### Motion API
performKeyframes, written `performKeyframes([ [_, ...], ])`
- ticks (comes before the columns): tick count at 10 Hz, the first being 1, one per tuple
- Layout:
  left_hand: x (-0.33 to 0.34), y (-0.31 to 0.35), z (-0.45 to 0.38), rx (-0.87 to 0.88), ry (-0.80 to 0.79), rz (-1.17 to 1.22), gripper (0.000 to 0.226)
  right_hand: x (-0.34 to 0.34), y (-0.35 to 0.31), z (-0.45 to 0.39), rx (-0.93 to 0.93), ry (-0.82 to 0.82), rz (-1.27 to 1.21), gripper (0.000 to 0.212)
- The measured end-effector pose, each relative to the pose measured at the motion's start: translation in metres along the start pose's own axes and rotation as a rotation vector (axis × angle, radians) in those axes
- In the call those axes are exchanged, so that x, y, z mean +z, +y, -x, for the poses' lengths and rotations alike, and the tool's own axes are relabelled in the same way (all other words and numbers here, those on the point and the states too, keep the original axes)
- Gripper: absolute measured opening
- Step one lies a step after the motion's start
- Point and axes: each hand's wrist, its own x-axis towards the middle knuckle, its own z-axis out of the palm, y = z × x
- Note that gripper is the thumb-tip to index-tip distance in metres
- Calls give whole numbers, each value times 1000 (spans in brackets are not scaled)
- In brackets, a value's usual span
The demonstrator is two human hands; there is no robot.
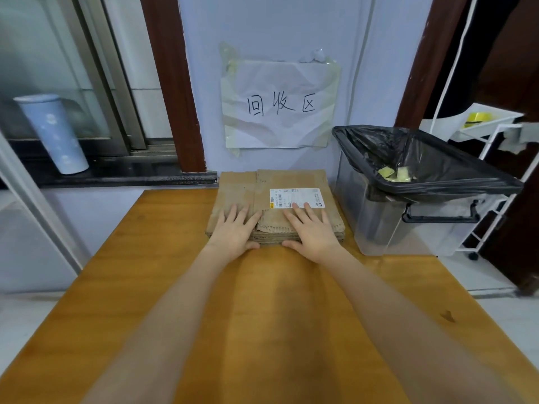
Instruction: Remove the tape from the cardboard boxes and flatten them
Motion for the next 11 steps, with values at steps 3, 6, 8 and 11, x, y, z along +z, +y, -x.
performKeyframes([
  [3, 13, -14, -30, 14, 45, 163, 82, 9, 11, -27, 1, 51, -50, 76],
  [6, 19, -21, -56, 11, 57, 210, 86, 17, 30, -53, -17, 68, -69, 81],
  [8, 7, -16, -53, -30, -36, 150, 92, -4, 22, -52, 15, -72, -102, 75],
  [11, -68, -1, -32, -132, 47, 156, 65, -68, -1, -28, 128, 60, -47, 58],
])
